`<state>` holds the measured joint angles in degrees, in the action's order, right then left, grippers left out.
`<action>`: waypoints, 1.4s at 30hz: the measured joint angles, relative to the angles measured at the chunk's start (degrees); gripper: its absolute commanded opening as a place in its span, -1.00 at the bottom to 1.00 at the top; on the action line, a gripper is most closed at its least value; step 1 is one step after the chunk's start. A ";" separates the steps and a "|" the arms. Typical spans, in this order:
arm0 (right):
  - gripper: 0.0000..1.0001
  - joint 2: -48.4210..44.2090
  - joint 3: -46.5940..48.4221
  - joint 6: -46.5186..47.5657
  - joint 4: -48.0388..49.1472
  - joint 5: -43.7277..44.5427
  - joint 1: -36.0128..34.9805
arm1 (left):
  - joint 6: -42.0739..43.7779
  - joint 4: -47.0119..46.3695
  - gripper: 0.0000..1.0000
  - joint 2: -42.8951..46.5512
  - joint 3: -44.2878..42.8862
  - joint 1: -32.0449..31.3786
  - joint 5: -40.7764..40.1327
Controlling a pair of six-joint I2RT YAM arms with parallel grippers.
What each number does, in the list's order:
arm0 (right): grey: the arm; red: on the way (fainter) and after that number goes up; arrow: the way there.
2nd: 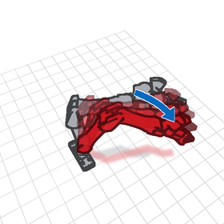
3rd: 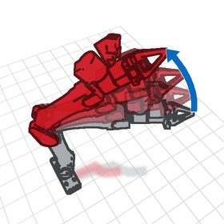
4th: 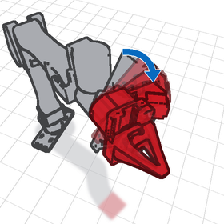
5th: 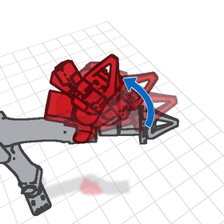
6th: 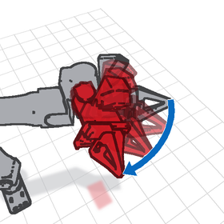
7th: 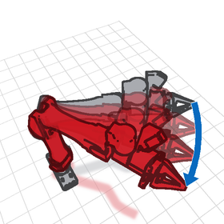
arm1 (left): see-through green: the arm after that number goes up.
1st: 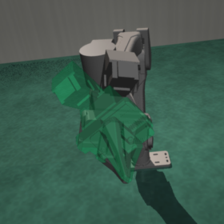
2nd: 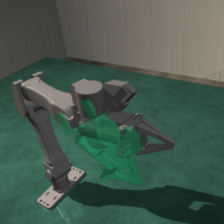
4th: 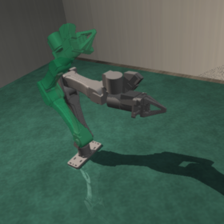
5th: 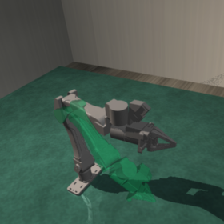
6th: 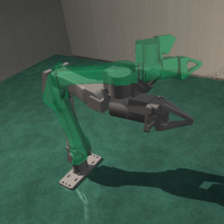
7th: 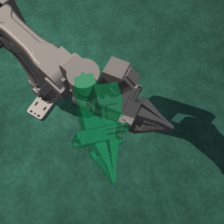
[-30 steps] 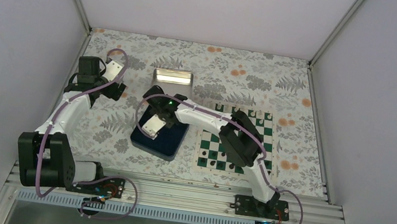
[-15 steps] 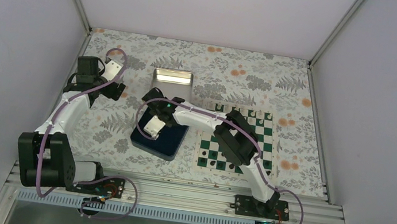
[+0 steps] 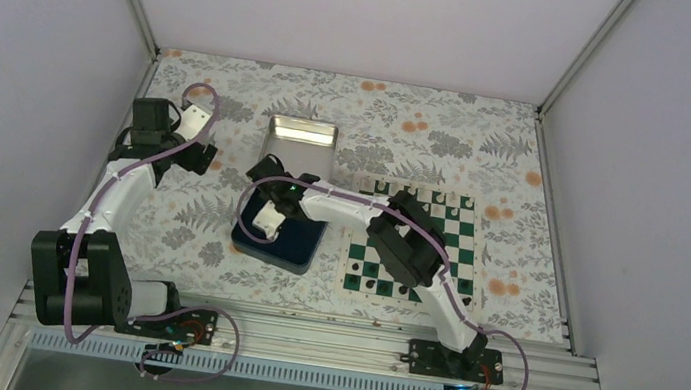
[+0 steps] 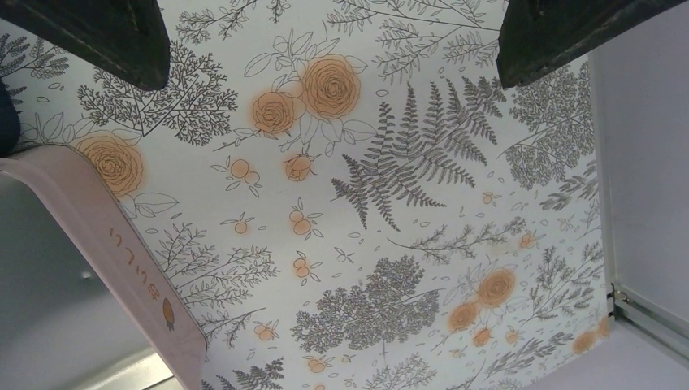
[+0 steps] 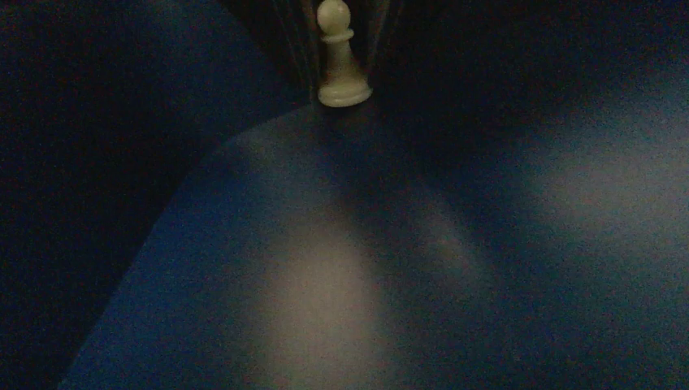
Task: Set up the chess pieces on the board
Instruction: Pick up the chess piece from the storage box, then place the chess piece on the chessboard.
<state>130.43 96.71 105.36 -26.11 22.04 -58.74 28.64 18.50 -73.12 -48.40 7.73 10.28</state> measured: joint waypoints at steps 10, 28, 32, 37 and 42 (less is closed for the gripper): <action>-0.92 0.26 4.42 -3.04 -5.49 -0.76 0.00 | 0.00 0.00 0.99 0.00 0.00 0.26 0.61; -0.91 -15.61 2.01 -23.12 -27.45 -7.41 3.48 | 0.00 0.02 0.99 0.02 0.00 0.44 0.83; -0.91 -22.25 -4.50 -27.17 -29.86 -5.16 8.61 | 0.00 0.02 0.99 0.02 0.00 0.44 0.81; -0.91 -26.03 -15.85 -30.53 -32.50 -1.42 18.21 | 0.00 0.02 0.99 0.00 0.00 0.44 0.90; -0.91 -26.82 -23.32 -31.58 -33.90 1.29 30.49 | 0.00 0.02 0.99 0.00 0.00 0.44 0.92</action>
<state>103.61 73.38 73.78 -60.01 23.33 -28.25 28.64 18.52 -73.12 -48.40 8.16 11.20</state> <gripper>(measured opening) 0.063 0.994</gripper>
